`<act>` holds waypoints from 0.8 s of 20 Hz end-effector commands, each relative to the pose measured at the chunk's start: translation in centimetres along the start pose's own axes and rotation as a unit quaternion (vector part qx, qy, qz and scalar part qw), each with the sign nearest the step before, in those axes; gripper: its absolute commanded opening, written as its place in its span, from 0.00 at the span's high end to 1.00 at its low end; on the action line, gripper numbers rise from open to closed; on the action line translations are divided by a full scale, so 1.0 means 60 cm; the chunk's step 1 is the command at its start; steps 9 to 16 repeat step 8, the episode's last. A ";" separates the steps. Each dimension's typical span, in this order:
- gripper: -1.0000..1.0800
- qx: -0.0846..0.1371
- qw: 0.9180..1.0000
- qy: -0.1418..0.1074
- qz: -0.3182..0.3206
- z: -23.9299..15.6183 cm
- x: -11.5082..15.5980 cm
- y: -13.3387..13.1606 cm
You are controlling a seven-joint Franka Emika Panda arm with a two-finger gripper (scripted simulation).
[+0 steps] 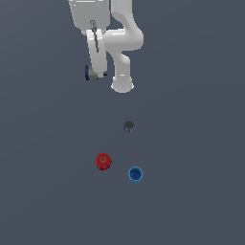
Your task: Pick up a designated object from a clutter of objects.
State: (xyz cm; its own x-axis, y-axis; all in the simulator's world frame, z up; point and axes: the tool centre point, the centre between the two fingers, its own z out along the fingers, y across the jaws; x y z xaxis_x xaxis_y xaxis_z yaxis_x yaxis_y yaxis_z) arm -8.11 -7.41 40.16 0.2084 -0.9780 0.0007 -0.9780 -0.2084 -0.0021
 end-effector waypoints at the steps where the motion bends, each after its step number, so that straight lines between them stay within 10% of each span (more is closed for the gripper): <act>1: 1.00 -0.001 1.000 0.000 0.000 -0.017 0.005 0.008; 16: 1.00 -0.001 1.000 0.000 -0.001 -0.036 0.010 0.013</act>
